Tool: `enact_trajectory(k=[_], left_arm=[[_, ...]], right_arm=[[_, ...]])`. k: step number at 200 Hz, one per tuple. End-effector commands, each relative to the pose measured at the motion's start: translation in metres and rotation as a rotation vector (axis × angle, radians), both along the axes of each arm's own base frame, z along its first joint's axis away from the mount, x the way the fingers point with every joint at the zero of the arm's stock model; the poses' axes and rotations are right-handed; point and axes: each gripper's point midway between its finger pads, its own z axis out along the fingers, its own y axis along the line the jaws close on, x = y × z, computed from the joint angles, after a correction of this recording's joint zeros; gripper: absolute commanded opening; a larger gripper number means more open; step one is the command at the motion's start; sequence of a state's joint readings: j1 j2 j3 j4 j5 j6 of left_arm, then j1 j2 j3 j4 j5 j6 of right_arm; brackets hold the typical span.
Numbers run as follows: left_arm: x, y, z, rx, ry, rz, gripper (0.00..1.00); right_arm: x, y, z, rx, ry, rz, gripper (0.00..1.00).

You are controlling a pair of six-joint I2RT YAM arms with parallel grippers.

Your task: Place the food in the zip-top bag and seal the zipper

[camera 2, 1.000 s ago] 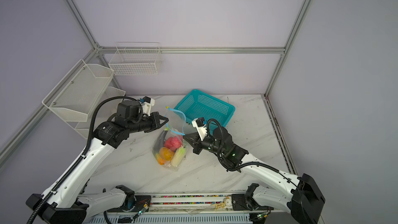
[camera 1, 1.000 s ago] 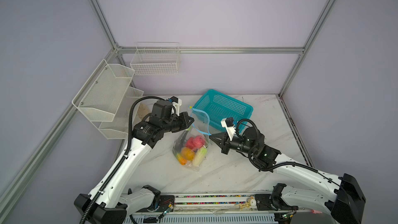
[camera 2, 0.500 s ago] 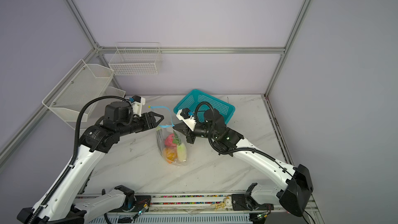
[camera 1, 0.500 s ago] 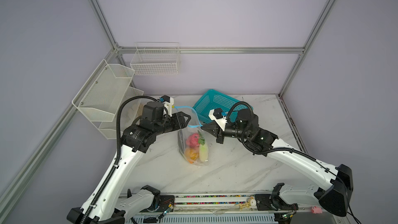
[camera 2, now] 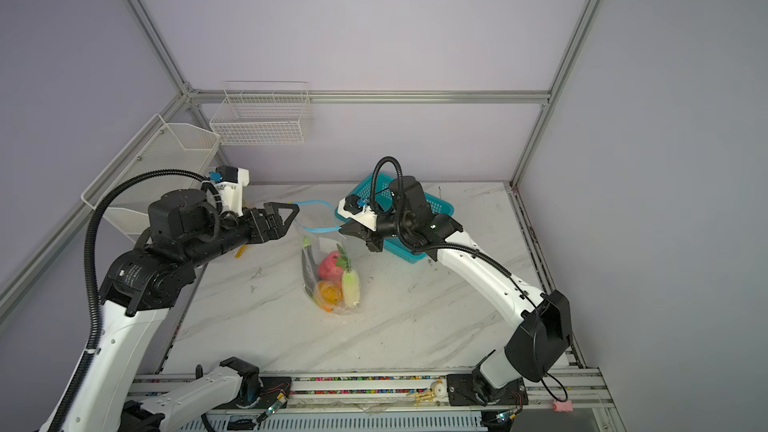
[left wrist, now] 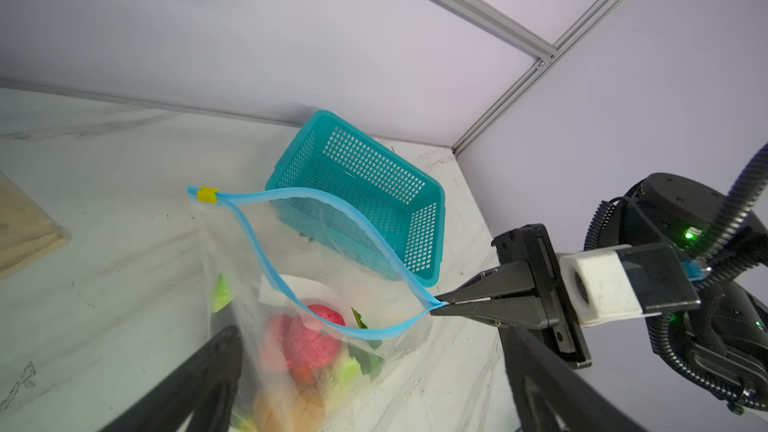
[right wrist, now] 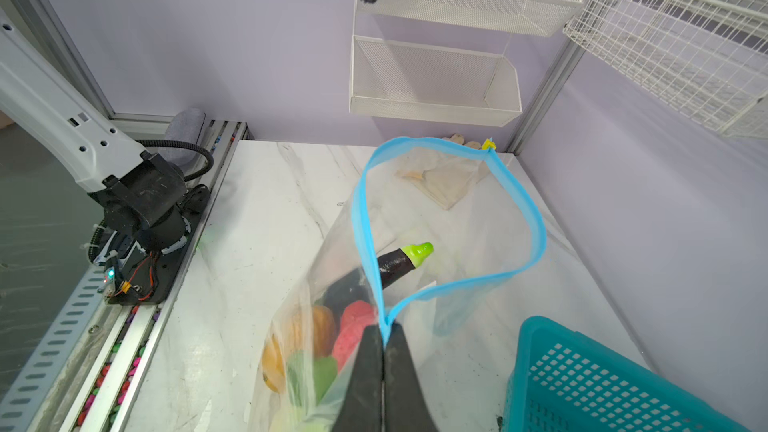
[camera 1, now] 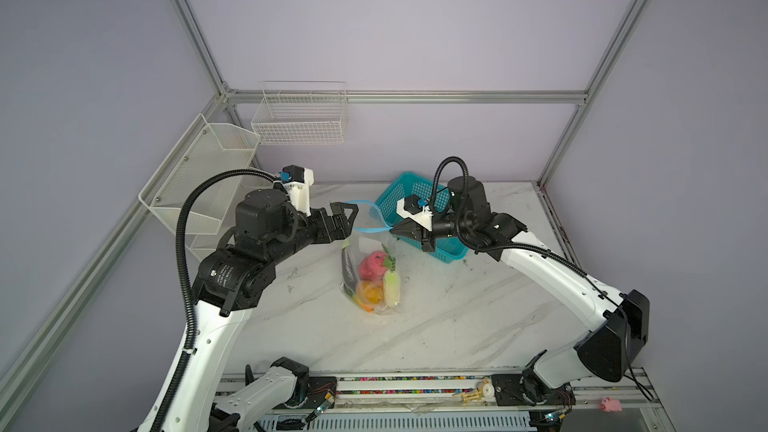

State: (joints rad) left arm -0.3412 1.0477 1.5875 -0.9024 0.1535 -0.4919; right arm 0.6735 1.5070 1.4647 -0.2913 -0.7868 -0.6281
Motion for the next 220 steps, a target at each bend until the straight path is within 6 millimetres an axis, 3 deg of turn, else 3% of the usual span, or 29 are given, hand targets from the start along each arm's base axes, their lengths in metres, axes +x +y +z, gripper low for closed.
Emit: enact_trajectory(k=[1, 27, 44, 75, 107, 143, 161, 198, 220], left_arm=[[0.004, 0.003, 0.033, 0.026, -0.099, -0.003, 0.97], [0.009, -0.007, 0.031, 0.094, -0.122, -0.079, 0.97], [0.012, 0.0, 0.027, 0.164, -0.123, -0.064, 0.97], [-0.003, 0.008, 0.018, 0.259, -0.148, -0.089, 0.98], [-0.012, 0.017, -0.018, 0.412, -0.092, -0.132, 0.97], [0.003, 0.033, -0.05, 0.549, -0.105, -0.157, 0.85], [0.011, 0.034, -0.056, 0.508, -0.131, -0.176, 0.83], [0.032, 0.065, -0.06, 0.362, -0.224, -0.098, 0.84], [0.032, 0.044, -0.081, 0.214, -0.269, -0.285, 0.78]], right_arm=[[-0.015, -0.001, 0.024, 0.026, -0.117, 0.093, 0.0], [-0.019, -0.004, 0.021, 0.01, -0.152, 0.123, 0.0], [-0.017, -0.008, 0.015, -0.006, -0.168, 0.12, 0.0], [-0.006, -0.018, 0.01, -0.019, -0.188, 0.092, 0.0], [0.002, -0.033, 0.011, -0.014, -0.214, 0.081, 0.0], [0.01, -0.042, 0.004, -0.006, -0.205, 0.097, 0.0], [0.013, -0.044, 0.002, 0.001, -0.197, 0.107, 0.0], [0.017, -0.053, 0.005, 0.016, -0.216, 0.112, 0.0], [0.018, -0.056, 0.004, 0.02, -0.217, 0.116, 0.0]])
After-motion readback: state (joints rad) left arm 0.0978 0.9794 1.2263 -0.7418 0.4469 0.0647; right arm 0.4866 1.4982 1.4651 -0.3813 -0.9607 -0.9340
